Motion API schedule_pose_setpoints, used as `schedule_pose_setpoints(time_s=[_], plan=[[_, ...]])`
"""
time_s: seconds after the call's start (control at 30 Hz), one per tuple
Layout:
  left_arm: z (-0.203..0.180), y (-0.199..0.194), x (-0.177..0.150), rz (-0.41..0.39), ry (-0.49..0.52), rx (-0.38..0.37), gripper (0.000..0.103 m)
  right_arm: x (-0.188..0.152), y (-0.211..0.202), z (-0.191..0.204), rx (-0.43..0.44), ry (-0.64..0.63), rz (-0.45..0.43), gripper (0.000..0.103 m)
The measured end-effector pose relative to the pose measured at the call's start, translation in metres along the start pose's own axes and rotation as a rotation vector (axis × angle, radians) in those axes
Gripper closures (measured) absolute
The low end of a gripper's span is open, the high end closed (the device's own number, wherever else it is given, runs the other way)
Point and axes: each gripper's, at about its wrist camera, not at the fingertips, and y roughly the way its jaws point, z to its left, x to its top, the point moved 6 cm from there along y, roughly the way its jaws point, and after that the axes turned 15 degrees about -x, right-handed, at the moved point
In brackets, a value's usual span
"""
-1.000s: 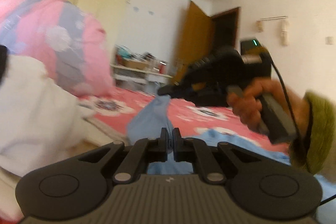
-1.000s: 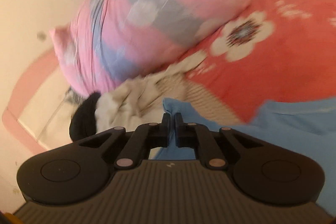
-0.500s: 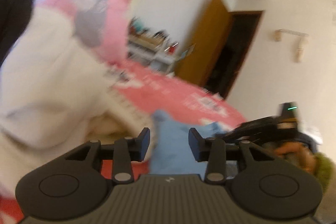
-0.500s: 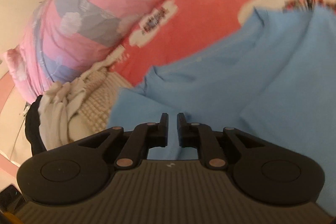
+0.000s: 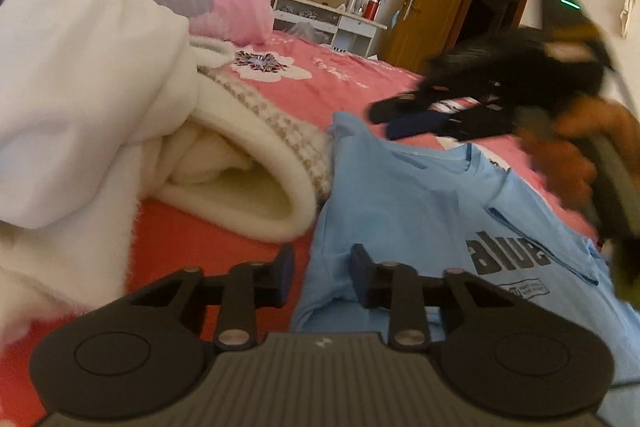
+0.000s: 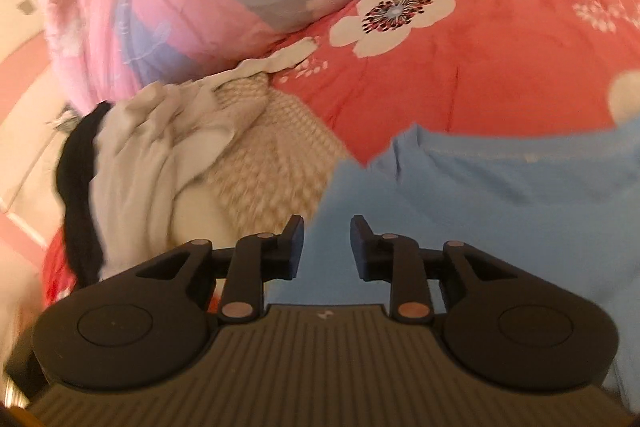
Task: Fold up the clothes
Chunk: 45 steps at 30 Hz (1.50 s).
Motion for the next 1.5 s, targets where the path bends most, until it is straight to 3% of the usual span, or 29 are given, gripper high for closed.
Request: schedule_pose_setpoints(time_s=[0.23,0.43,0.53,0.57,0.67,0.77,0.97,1.07,1.17,1.27,1.43,1.5], plan=[[0.002,0.009,0.002,0.009,0.015,0.001,0.076,0.017,0.025,0.015,-0.124,-0.020,0.099,0.078],[-0.009,0.007,-0.004,0.027,0.041,0.017,0.092,0.012,0.034,0.013,-0.169,-0.050,0.142,0.079],[-0.011,0.001,-0.003,-0.005,0.051,0.022,0.098,0.012,0.039,0.009,-0.160,-0.041,0.135,0.099],[-0.010,-0.007,-0.001,-0.034,0.051,0.029,0.099,0.012,0.037,0.008,-0.154,-0.037,0.117,0.100],[-0.006,-0.030,0.003,-0.113,0.009,0.084,0.099,0.014,0.022,0.008,-0.098,-0.015,0.022,0.101],[0.000,-0.038,0.005,-0.131,-0.051,0.102,0.099,0.012,0.011,0.019,-0.037,-0.039,-0.059,0.101],[0.008,-0.025,-0.006,-0.056,-0.067,0.148,0.096,0.006,0.049,0.041,0.010,-0.073,-0.047,0.096],[0.015,-0.029,-0.006,-0.059,-0.107,0.130,0.082,0.011,0.050,0.035,0.052,-0.012,-0.042,0.093],[0.018,-0.037,-0.004,-0.092,-0.131,0.113,0.067,0.022,0.010,0.007,0.118,0.129,-0.080,0.088],[0.013,-0.059,0.003,-0.157,-0.150,0.087,0.052,0.023,-0.069,-0.039,0.152,0.204,-0.157,0.085],[0.002,-0.131,0.019,-0.271,-0.264,0.073,0.045,-0.012,-0.251,-0.121,0.163,0.255,-0.289,0.074],[-0.008,-0.167,0.017,-0.267,-0.292,0.082,0.043,-0.041,-0.319,-0.148,0.133,0.259,-0.327,0.071]])
